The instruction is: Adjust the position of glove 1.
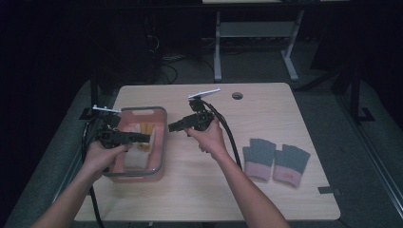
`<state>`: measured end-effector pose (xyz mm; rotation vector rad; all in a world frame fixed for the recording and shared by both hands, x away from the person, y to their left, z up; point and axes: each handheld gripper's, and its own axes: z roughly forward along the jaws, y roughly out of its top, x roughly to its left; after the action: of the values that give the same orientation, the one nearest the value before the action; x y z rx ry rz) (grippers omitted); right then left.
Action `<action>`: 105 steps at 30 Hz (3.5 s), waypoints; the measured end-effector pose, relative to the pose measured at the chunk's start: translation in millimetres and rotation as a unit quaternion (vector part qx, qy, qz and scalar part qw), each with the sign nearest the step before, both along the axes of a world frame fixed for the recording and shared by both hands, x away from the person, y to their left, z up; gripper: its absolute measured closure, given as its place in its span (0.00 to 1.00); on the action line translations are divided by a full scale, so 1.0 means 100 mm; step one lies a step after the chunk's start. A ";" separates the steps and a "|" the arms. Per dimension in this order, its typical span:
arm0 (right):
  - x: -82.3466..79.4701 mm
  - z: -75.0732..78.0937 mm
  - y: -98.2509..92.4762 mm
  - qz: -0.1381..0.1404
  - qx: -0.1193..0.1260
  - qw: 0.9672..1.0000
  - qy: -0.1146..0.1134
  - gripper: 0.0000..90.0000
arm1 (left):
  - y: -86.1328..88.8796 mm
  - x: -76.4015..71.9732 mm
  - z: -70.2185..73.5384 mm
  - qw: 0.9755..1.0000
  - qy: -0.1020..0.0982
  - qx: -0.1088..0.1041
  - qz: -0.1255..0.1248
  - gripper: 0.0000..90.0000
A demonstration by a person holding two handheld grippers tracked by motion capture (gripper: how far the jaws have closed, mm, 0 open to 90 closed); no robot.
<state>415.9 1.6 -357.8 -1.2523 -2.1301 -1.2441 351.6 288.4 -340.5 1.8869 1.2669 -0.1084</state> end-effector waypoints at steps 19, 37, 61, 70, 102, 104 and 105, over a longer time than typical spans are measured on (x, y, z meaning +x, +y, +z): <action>-0.13 -0.03 -0.66 -0.032 0.009 0.999 0.000 0.56 | -0.48 0.01 0.06 0.999 -0.014 -0.009 -0.033 0.33; -0.30 -0.13 -1.24 -0.067 0.015 0.998 -0.001 0.53 | -1.02 -0.03 0.00 0.996 -0.029 0.010 -0.079 0.30; -0.60 -0.26 -1.88 -0.099 -0.020 0.995 0.001 0.50 | -1.60 -0.15 -0.14 0.992 -0.051 -0.006 -0.114 0.28; -0.71 -0.36 -2.10 -0.113 -0.049 0.992 0.000 0.49 | -1.82 -0.23 -0.21 0.990 -0.054 -0.017 -0.130 0.28; -1.03 -0.62 -2.80 -0.172 -0.136 0.976 -0.018 0.49 | -2.31 -0.29 -0.49 0.985 -0.056 -0.012 -0.164 0.28; -1.04 -0.63 -2.83 -0.174 -0.145 0.974 -0.017 0.49 | -2.34 -0.29 -0.51 0.985 -0.054 -0.012 -0.164 0.28; -1.05 -0.64 -2.85 -0.175 -0.146 0.974 -0.019 0.49 | -2.36 -0.29 -0.52 0.984 -0.055 -0.010 -0.166 0.28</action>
<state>311.2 -282.9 -421.7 -1.8061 -2.2465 -1.1154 322.6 52.6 -392.1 2.0434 0.8660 -0.1900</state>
